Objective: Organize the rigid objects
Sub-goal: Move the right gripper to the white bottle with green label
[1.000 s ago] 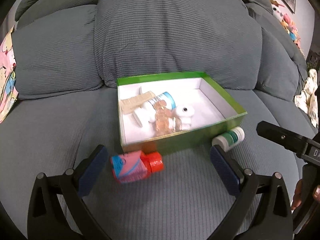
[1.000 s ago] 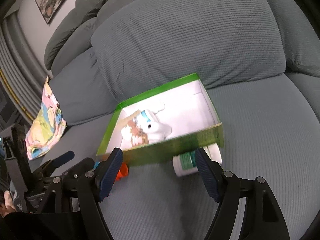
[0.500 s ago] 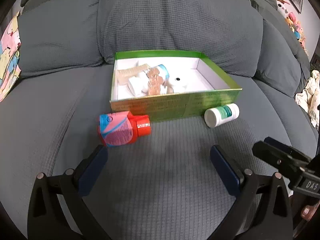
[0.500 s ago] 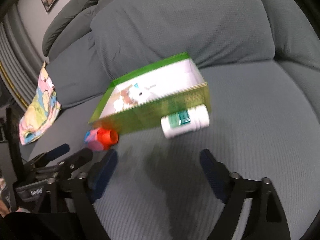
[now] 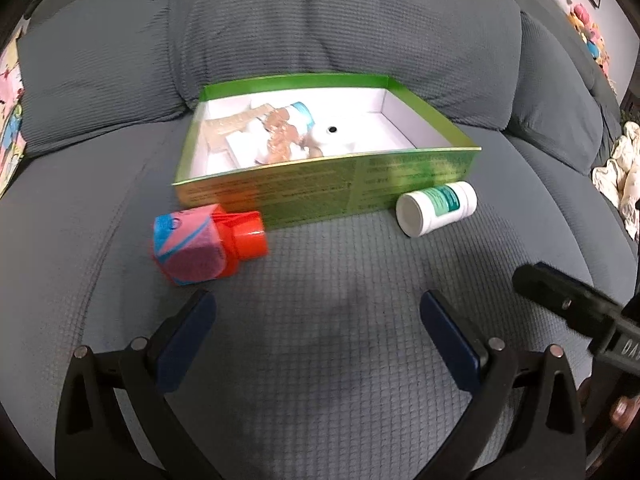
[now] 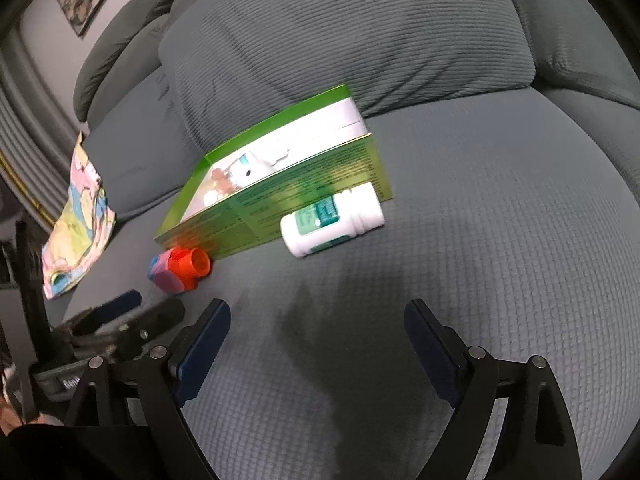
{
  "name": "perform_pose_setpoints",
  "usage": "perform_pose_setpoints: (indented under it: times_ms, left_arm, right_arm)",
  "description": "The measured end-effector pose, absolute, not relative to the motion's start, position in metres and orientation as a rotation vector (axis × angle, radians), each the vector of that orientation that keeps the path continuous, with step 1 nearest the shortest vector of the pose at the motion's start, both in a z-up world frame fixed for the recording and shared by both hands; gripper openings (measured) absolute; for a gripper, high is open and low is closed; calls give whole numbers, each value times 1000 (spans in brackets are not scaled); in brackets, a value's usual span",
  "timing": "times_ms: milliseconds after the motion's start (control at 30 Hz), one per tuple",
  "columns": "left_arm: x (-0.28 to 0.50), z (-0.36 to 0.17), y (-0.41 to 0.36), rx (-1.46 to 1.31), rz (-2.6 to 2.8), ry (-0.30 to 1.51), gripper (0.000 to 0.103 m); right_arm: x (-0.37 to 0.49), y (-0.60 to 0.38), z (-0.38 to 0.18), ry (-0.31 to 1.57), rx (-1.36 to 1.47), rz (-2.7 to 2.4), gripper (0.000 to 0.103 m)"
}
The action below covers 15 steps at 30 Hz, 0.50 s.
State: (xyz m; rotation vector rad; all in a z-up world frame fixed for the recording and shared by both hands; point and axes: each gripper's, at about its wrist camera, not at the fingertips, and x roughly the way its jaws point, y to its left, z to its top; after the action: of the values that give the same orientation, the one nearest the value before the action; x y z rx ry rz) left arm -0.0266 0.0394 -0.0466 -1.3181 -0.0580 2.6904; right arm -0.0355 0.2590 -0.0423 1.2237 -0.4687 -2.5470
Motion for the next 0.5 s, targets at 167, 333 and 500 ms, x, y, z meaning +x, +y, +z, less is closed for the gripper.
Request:
perform_pose_setpoints:
  times_ms: [167, 333, 500]
  left_arm:
    - [-37, -56, 52, -1346, 2654, -24, 102]
    - [-46, -63, 63, -1361, 2625, 16, 102]
    - [-53, -66, 72, -1363, 2598, 57, 102]
  right_arm:
    - [-48, 272, -45, -548, 1216, -2533, 90]
    - [-61, 278, -48, -590, 1218, -2528, 90]
    - [-76, 276, -47, -564, 1196, -2517, 90]
